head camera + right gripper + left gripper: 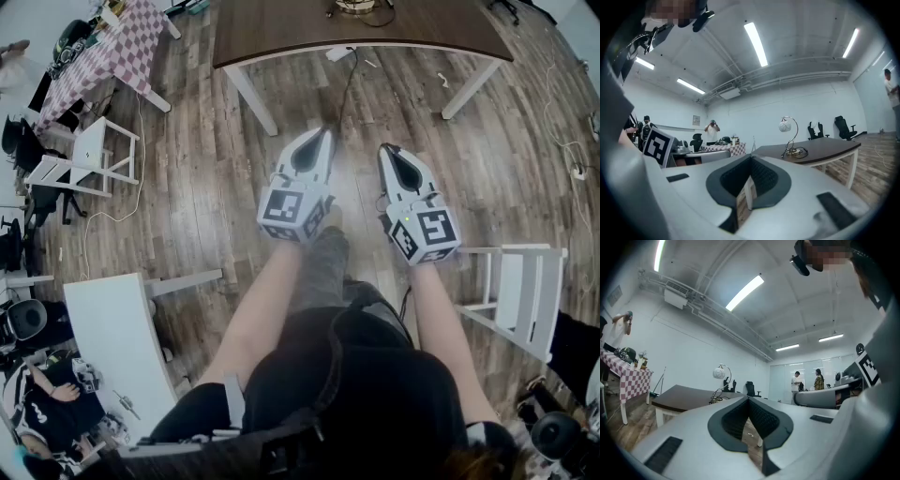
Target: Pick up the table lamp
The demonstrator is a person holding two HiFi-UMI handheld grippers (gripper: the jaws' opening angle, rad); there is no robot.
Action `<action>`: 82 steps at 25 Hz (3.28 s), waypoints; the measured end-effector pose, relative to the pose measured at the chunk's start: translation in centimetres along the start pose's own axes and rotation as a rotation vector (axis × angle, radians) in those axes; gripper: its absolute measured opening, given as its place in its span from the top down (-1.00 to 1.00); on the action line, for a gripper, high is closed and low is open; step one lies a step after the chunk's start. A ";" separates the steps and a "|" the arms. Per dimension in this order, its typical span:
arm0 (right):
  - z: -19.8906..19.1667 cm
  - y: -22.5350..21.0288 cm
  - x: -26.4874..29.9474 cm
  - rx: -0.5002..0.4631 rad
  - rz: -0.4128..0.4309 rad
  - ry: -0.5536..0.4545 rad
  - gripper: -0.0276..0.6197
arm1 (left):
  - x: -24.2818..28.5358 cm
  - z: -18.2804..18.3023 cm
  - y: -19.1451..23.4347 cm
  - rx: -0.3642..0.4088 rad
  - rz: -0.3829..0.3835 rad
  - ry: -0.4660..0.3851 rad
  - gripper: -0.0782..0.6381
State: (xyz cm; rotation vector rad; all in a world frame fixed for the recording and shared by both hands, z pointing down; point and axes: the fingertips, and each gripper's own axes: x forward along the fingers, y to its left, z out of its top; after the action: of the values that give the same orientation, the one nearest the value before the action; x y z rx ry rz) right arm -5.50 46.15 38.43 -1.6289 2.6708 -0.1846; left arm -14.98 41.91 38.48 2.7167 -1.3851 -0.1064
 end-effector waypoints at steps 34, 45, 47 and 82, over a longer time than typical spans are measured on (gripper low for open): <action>1.5 -13.8 21.7 0.048 -0.079 0.013 0.91 | 23.2 -0.9 10.8 -0.034 -0.139 0.025 0.78; 1.5 -15.2 25.4 0.053 -0.045 0.009 0.91 | 26.5 -1.5 12.7 -0.054 -0.142 0.021 0.78; 1.5 -15.7 26.4 0.041 -0.040 0.012 0.91 | 27.3 -1.5 13.2 -0.057 -0.133 0.016 0.78; 1.9 -30.8 41.5 -0.009 0.108 0.063 0.90 | 46.5 -3.4 19.5 -0.013 0.005 -0.004 0.77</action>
State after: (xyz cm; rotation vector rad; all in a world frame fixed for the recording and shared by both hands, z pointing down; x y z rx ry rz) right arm 2.80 -4.76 41.98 -1.5010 2.8014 -0.2268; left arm -3.07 -6.98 43.08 2.7039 -1.3867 -0.1200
